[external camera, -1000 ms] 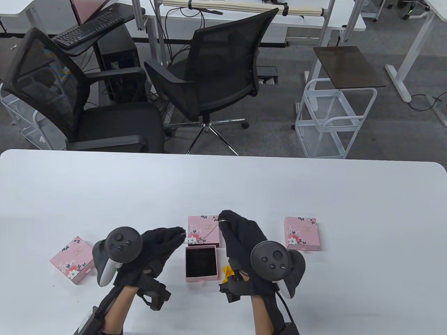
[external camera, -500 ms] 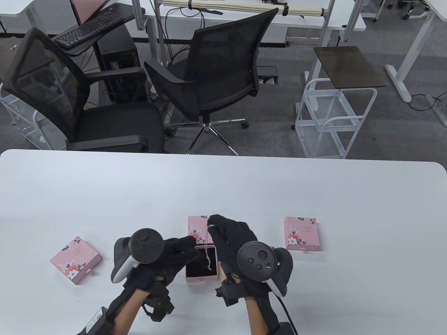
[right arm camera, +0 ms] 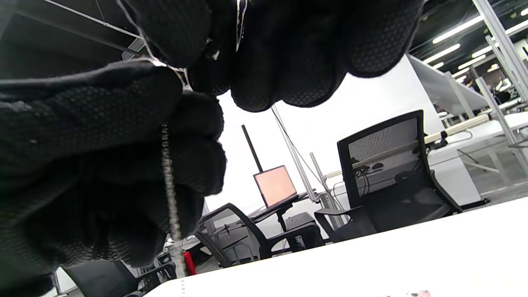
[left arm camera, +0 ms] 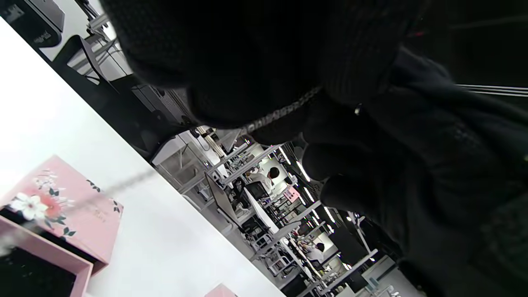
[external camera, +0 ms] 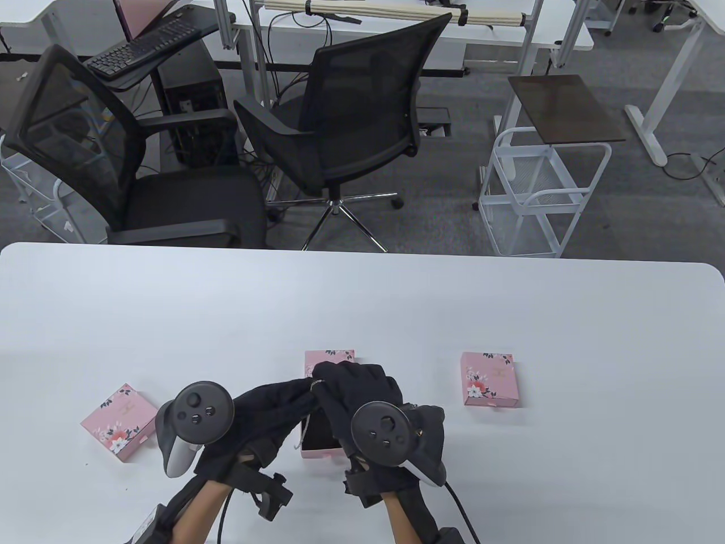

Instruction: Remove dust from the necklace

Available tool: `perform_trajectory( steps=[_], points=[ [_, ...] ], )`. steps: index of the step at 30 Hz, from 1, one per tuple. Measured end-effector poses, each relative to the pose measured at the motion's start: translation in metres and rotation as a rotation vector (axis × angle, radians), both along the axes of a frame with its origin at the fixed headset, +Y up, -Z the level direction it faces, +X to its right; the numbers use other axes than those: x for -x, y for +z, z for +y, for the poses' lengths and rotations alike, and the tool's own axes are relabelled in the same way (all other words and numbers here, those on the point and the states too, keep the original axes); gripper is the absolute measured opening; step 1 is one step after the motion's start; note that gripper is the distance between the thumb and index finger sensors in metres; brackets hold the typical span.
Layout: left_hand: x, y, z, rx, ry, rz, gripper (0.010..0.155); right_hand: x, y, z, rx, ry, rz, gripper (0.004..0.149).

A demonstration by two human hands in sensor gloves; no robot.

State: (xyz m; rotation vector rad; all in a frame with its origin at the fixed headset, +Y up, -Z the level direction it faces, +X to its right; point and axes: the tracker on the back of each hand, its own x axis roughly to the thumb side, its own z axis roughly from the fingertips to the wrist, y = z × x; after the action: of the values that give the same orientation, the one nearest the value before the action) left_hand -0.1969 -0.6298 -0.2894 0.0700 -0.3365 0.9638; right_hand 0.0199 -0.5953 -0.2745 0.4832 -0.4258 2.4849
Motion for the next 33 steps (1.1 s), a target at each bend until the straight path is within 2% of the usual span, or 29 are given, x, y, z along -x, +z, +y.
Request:
perform_trajectory(
  steps=[6,9,12,14,17,20,22,26,28,30,33],
  points=[
    [-0.002,-0.005,-0.002,0.105,0.039,-0.171,0.037,-0.009,-0.012,-0.011,0.082,-0.013,-0.018,0.037],
    [-0.003,-0.008,-0.007,0.204,0.144,-0.269,0.038,-0.010,-0.021,-0.022,0.174,-0.046,0.025,0.037],
    [-0.002,-0.011,-0.013,0.271,0.257,-0.305,0.037,-0.006,-0.031,-0.037,0.278,-0.072,0.069,0.039],
    [0.001,-0.013,-0.017,0.299,0.322,-0.289,0.037,-0.004,-0.035,-0.043,0.346,-0.050,0.095,0.041],
    [0.006,-0.014,-0.021,0.320,0.408,-0.243,0.036,-0.003,-0.035,-0.042,0.357,-0.006,0.098,0.049],
    [0.012,-0.014,-0.023,0.321,0.491,-0.165,0.036,-0.005,-0.027,-0.031,0.262,-0.043,0.071,0.046],
    [0.016,-0.014,-0.024,0.308,0.525,-0.104,0.036,-0.006,-0.020,-0.024,0.111,-0.139,0.021,0.037],
    [0.022,-0.014,-0.025,0.281,0.575,-0.038,0.038,0.000,-0.012,-0.015,0.151,-0.145,0.081,0.037],
    [0.023,-0.013,-0.024,0.263,0.591,-0.017,0.037,0.008,-0.008,-0.015,0.184,-0.120,0.105,0.047],
    [0.023,-0.011,-0.023,0.242,0.581,-0.004,0.037,0.014,-0.005,-0.015,0.168,-0.091,0.094,0.057],
    [0.020,-0.010,-0.021,0.220,0.554,-0.010,0.037,0.027,-0.002,-0.019,0.187,-0.042,0.108,0.062]
  ],
)
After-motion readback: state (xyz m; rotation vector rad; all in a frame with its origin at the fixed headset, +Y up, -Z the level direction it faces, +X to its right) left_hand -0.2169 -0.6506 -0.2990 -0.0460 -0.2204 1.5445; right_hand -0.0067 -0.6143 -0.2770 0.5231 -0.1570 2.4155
